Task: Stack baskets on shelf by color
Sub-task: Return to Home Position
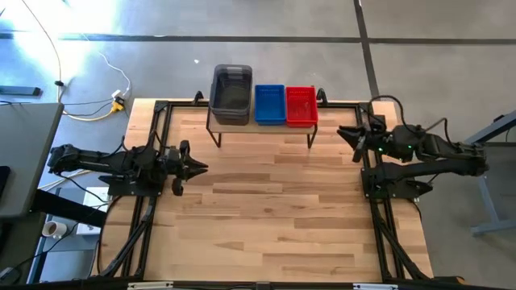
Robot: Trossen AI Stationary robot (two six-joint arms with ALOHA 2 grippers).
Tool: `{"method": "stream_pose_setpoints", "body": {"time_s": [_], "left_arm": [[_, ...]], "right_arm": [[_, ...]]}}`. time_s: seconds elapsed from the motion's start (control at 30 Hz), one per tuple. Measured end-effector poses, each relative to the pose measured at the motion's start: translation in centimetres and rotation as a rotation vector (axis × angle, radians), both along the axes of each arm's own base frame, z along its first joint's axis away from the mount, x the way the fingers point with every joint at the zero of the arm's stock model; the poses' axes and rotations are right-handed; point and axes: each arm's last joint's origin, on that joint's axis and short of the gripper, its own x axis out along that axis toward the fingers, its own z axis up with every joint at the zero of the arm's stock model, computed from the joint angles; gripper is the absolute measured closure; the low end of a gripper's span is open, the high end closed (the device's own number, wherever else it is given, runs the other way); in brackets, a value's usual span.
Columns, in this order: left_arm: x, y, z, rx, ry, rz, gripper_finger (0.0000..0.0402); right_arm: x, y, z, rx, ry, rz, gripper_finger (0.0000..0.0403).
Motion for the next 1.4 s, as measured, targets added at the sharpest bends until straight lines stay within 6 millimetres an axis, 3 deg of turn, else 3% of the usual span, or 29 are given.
{"method": "stream_pose_setpoints", "body": {"time_s": [0.47, 0.73, 1.1, 1.4], "left_arm": [[-0.1, 1.2, -3.4, -0.168, -0.011, 0.078, 0.0348], [-0.2, 1.7, -3.6, -0.171, -0.015, 0.13, 0.0348], [-0.4, 2.1, -4.6, -0.298, 0.056, 0.237, 0.0348], [-0.5, 2.1, -4.9, -0.299, 0.084, 0.267, 0.0348]], "right_arm": [[-3.6, 0.0, -4.5, -0.02, -0.086, 0.027, 0.0329], [-4.7, 0.0, -7.6, -0.027, -0.127, 0.028, 0.0329], [-3.5, 0.0, -10.1, -0.056, -0.052, 0.031, 0.0329], [-1.3, 0.1, -15.0, -0.045, -0.002, 0.054, 0.0329]]}}
